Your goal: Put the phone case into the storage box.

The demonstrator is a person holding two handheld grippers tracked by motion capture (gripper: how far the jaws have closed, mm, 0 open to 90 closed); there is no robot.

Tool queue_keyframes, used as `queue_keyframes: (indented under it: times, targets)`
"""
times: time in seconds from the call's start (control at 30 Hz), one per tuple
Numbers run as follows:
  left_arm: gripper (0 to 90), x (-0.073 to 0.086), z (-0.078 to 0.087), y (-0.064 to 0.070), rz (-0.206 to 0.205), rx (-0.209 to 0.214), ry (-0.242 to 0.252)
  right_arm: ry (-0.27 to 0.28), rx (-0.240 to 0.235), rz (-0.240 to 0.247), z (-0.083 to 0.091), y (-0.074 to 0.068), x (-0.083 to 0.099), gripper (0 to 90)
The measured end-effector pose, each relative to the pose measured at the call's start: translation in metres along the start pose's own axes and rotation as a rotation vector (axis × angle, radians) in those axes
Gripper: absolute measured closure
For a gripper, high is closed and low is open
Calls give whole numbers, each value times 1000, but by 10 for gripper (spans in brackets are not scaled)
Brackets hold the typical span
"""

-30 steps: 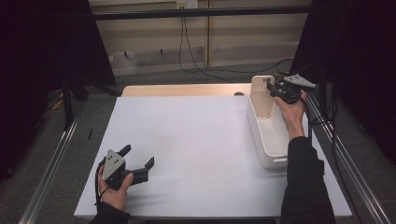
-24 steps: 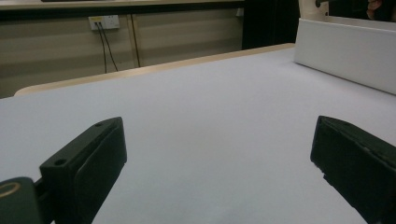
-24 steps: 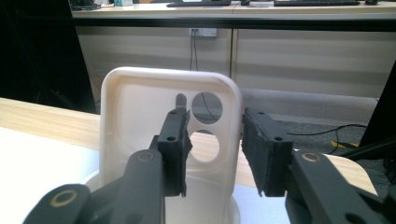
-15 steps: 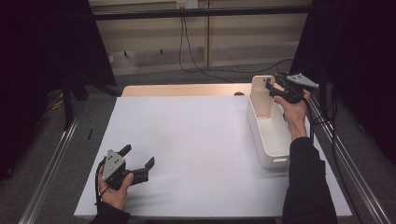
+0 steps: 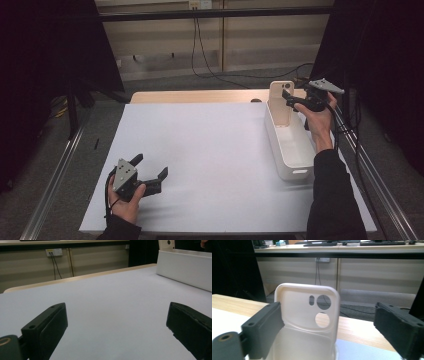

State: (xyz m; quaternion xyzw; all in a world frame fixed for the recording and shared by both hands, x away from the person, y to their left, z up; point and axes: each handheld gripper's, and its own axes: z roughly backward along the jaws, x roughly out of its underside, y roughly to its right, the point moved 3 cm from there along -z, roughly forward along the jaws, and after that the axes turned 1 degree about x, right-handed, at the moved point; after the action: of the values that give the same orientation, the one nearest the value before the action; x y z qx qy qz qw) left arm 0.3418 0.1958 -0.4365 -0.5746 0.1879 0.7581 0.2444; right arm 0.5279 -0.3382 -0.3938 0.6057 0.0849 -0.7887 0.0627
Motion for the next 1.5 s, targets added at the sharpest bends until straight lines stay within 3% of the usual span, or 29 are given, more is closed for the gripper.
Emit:
queue_keyframes:
  times: [0.23, 0.77, 1.0, 1.2, 1.43, 1.5]
  targets:
    - [34, 0, 1, -1, 1, -1, 6, 18, 13, -12, 6, -1, 0, 24]
    - [36, -1, 6, -1, 16, 6, 28, 28, -23, -44, 27, -5, -5, 0]
    - [34, -1, 7, -3, 10, -7, 22, -6, -36, -14, 33, -9, -6, 10]
    - [33, -2, 8, -3, 9, -9, 30, 1, -28, 2, 41, -15, -5, 11]
    - [34, -2, 8, -2, 20, 16, 39, 4, -7, 15, 53, -20, -5, 10]
    - [34, -2, 8, -2, 54, 22, 46, 12, -9, 4, 57, -20, -5, 7]
